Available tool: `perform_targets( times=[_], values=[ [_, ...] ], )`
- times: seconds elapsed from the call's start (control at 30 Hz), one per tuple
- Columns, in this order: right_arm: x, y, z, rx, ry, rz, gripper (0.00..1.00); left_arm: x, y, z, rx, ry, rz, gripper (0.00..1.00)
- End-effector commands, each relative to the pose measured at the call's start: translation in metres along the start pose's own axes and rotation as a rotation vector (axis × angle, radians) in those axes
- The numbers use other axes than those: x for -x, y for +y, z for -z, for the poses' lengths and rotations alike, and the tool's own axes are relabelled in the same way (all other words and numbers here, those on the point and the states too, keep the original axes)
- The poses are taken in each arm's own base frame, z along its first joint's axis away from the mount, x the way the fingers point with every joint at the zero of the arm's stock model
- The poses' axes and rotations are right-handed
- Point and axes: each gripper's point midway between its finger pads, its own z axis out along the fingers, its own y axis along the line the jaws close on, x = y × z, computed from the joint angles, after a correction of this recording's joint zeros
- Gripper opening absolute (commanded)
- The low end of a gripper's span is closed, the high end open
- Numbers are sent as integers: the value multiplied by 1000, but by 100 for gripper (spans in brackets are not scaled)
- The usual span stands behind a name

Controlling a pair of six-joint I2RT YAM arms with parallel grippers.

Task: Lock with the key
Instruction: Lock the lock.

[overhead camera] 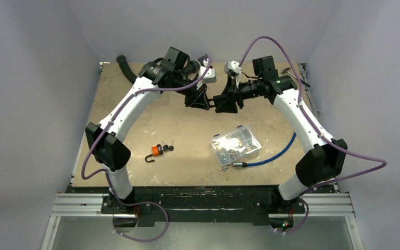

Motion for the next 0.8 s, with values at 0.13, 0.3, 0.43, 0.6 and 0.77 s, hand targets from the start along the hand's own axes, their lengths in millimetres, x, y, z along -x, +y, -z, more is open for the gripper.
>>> perform_targets(
  times=[0.13,0.3,0.43,0.6,0.77],
  values=[
    [11,19,-1,40,-33,50,48,53,-5,11,3,-146,-112,0],
    [12,20,-1,38,-34,58,44,56,-5,12,4,-157,-113,0],
    [16,21,-1,49,-49,62,20,63,-5,11,-3,-183,-102,0],
    [24,23,-1,61,-79,58,0,64,-6,12,-9,-193,-110,0],
    [45,7,10,17,-166,-38,0,64,-2,24,-10,-245,-84,32]
  ],
)
